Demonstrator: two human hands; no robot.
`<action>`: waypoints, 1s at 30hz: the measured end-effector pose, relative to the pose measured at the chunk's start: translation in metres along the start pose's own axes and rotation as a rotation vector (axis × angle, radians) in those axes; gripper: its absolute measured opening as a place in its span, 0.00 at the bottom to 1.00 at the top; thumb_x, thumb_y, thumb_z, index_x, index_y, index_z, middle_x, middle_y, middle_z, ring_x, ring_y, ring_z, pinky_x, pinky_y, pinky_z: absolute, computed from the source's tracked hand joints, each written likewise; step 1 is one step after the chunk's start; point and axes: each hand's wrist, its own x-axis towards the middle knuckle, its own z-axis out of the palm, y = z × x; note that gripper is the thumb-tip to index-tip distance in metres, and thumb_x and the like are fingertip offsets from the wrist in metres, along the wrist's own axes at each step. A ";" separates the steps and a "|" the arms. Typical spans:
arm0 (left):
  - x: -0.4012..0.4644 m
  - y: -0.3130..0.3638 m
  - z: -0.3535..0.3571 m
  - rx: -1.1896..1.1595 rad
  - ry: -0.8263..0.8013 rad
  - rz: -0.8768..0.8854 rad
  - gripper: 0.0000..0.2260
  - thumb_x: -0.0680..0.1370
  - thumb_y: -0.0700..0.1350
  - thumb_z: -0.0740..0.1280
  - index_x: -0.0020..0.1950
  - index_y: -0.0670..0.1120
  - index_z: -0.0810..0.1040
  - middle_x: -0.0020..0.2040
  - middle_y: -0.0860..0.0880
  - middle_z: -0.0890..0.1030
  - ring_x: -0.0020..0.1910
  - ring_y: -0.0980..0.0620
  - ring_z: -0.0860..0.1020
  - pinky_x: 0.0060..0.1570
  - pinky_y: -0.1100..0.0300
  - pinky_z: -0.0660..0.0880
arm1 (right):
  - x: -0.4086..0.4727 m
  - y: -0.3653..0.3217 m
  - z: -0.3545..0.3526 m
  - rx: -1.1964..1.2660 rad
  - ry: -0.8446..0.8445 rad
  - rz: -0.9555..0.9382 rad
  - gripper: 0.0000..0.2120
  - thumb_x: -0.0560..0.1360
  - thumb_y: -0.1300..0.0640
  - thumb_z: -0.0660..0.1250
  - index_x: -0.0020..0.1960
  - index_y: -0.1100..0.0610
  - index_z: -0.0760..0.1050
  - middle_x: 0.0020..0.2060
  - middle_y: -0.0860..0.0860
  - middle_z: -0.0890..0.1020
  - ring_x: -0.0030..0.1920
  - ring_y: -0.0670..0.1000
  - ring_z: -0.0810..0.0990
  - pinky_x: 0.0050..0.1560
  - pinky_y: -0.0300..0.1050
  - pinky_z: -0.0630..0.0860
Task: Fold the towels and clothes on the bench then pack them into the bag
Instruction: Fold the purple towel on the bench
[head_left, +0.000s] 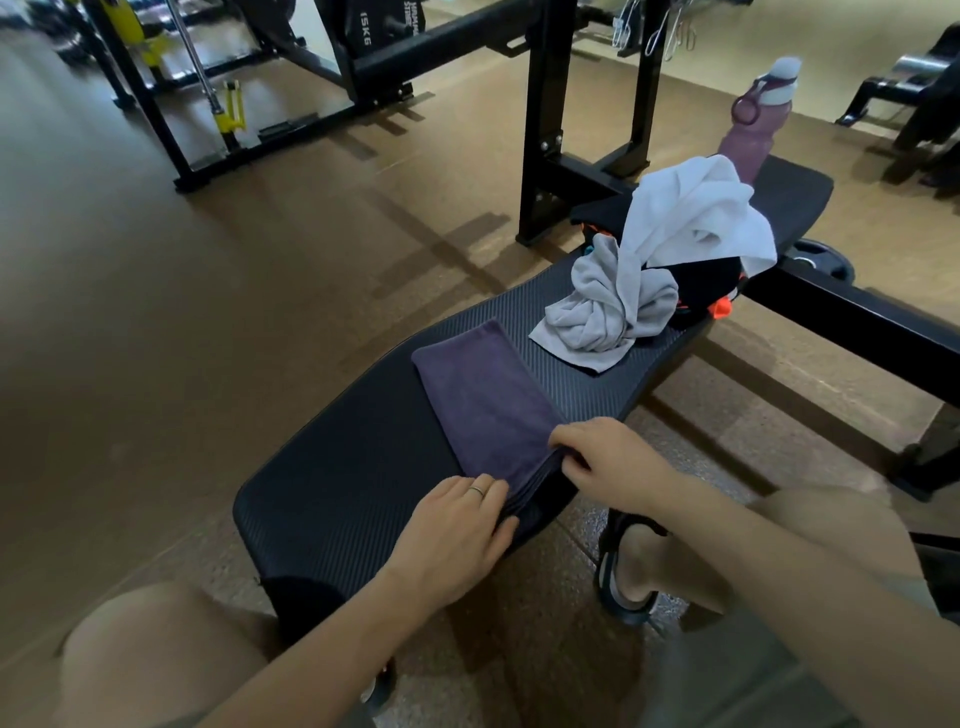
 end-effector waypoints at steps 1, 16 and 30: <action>0.001 -0.001 -0.002 -0.061 -0.014 -0.071 0.16 0.81 0.63 0.57 0.57 0.52 0.72 0.49 0.54 0.78 0.47 0.54 0.77 0.51 0.57 0.74 | 0.004 0.002 -0.003 0.060 -0.005 0.034 0.05 0.75 0.55 0.59 0.47 0.48 0.73 0.37 0.45 0.79 0.38 0.47 0.77 0.41 0.44 0.68; 0.034 -0.034 0.013 -0.650 0.056 -0.606 0.08 0.85 0.51 0.58 0.55 0.51 0.74 0.45 0.53 0.81 0.41 0.54 0.80 0.44 0.45 0.78 | 0.046 0.014 -0.001 0.172 -0.064 0.294 0.06 0.80 0.49 0.64 0.45 0.48 0.69 0.34 0.44 0.76 0.40 0.53 0.77 0.42 0.46 0.64; 0.052 -0.042 0.025 -0.158 -0.057 -0.592 0.09 0.86 0.55 0.51 0.56 0.50 0.63 0.44 0.50 0.81 0.38 0.45 0.81 0.39 0.49 0.77 | 0.062 -0.001 0.017 -0.184 0.166 0.427 0.18 0.75 0.41 0.68 0.49 0.54 0.66 0.41 0.52 0.80 0.44 0.57 0.79 0.48 0.52 0.67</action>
